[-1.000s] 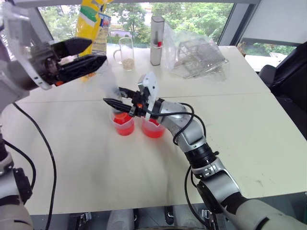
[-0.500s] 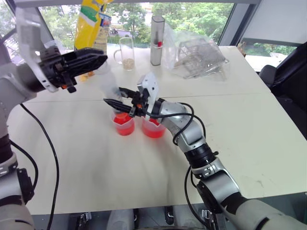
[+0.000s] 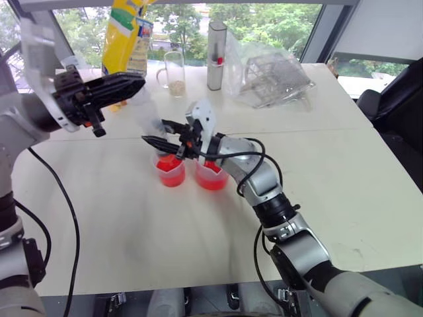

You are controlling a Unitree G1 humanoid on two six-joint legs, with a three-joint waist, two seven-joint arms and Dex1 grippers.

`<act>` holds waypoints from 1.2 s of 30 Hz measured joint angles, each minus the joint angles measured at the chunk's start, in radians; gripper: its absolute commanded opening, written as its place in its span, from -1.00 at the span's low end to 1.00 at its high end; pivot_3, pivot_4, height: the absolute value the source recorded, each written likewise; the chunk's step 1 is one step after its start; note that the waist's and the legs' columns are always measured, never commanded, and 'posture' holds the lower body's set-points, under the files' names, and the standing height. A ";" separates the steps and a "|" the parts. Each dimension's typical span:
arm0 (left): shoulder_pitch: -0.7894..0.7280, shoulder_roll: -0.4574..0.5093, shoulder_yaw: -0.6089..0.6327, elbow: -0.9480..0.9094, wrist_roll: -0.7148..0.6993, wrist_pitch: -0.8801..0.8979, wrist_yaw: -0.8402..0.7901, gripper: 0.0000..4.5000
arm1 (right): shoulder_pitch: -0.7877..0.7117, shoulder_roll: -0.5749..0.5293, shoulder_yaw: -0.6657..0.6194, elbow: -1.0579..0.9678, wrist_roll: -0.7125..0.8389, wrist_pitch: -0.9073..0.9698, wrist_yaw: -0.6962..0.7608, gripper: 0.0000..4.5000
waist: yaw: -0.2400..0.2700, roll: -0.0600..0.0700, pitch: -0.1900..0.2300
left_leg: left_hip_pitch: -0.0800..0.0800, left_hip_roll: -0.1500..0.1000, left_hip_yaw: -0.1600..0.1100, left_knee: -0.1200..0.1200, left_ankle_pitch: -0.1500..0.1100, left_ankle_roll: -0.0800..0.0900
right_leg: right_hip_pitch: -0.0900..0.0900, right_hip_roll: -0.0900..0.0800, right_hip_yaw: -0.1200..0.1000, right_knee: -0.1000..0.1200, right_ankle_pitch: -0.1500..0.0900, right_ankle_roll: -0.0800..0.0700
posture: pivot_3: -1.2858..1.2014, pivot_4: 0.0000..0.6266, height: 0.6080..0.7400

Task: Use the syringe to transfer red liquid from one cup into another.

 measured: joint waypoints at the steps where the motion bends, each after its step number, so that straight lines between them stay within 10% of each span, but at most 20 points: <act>1: 0.003 0.000 0.000 -0.003 0.003 -0.006 0.000 -0.99 | -0.008 0.000 -0.001 0.000 0.001 0.011 0.000 -0.39 | 0.000 0.000 0.000 | 0.000 0.000 0.000 0.000 0.000 0.000 | 0.000 0.000 0.000 0.000 0.000 0.000 | 0.03 -0.52 1.00; 30: -0.045 -0.072 -0.026 0.034 0.045 -0.007 0.021 -0.99 | -0.027 -0.002 -0.047 -0.090 0.065 0.211 -0.041 -0.39 | 0.001 0.000 0.000 | 0.000 0.000 0.000 0.000 0.000 0.000 | 0.000 0.000 0.000 0.000 0.000 0.000 | 0.03 -0.52 1.00; 36: -0.070 -0.096 -0.028 0.051 -0.002 0.047 0.055 0.18 | -0.016 0.025 -0.046 -0.101 0.080 0.199 -0.044 -0.39 | -0.003 0.000 0.000 | 0.000 0.000 0.000 0.000 0.000 0.000 | 0.000 0.000 0.000 0.000 0.000 0.000 | 0.03 -0.52 1.00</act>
